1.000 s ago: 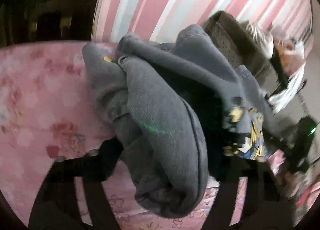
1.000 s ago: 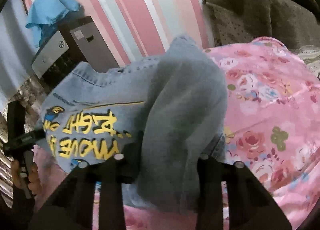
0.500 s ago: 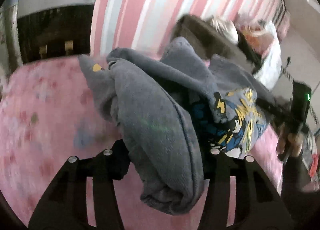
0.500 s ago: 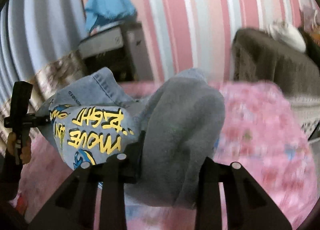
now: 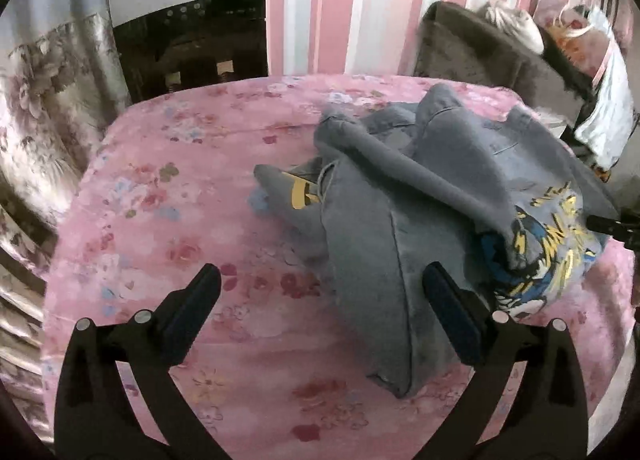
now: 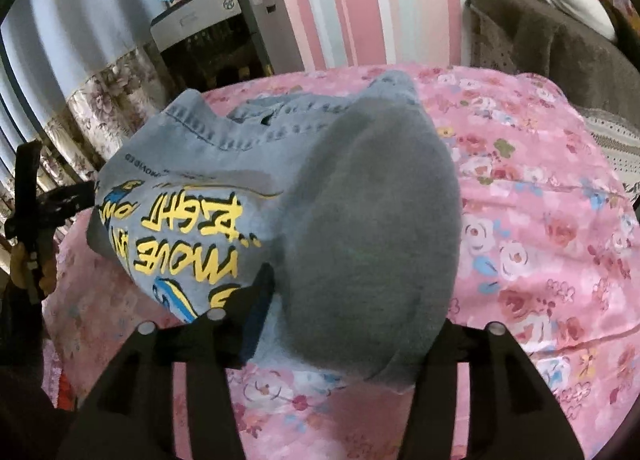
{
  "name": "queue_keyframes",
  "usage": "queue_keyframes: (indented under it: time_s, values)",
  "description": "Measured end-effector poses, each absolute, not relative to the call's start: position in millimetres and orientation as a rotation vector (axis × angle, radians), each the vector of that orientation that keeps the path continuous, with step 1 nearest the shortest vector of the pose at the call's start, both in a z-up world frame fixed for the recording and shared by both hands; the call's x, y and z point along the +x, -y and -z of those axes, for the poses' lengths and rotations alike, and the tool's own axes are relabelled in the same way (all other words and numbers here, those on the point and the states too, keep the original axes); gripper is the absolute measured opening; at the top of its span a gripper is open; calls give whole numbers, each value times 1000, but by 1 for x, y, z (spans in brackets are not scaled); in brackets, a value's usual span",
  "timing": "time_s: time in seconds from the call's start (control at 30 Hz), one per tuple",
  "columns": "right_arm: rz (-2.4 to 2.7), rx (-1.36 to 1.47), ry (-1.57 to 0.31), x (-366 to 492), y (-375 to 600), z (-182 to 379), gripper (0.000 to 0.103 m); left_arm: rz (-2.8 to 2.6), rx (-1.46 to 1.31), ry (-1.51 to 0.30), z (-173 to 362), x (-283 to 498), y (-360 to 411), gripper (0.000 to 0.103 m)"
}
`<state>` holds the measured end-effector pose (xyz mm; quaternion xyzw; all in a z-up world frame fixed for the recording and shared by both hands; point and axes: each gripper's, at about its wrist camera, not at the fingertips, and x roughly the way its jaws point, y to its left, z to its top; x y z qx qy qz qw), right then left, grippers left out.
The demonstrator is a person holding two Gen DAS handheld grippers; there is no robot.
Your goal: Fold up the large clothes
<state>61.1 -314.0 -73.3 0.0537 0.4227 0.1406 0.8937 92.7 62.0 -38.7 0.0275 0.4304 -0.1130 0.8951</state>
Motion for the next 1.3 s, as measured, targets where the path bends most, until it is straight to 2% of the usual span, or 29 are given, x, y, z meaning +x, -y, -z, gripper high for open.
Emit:
queue_keyframes:
  time_s: [0.27,0.3,0.33,0.37,0.63,0.93,1.1,1.3]
  values:
    - [-348,171,-909,52,322,79,52,188,93,-889,28,108,-46,100]
    - [-340,168,-911,51,324,78,55,180,91,-882,27,110,-46,100]
    - [-305,155,-907,48,328,76,84,173,88,-876,25,111,-48,100]
    - [-267,135,-887,44,332,73,95,164,83,-872,25,111,-49,100]
    - [-13,54,-711,32,363,51,95,134,77,-853,23,122,-49,100]
    - [224,-200,-469,61,322,22,101,100,123,-834,23,137,-39,100]
    - [35,-185,-592,114,297,7,101,156,115,-814,15,154,-30,100]
    - [-73,-228,-754,184,284,29,100,226,125,-888,24,183,-17,100]
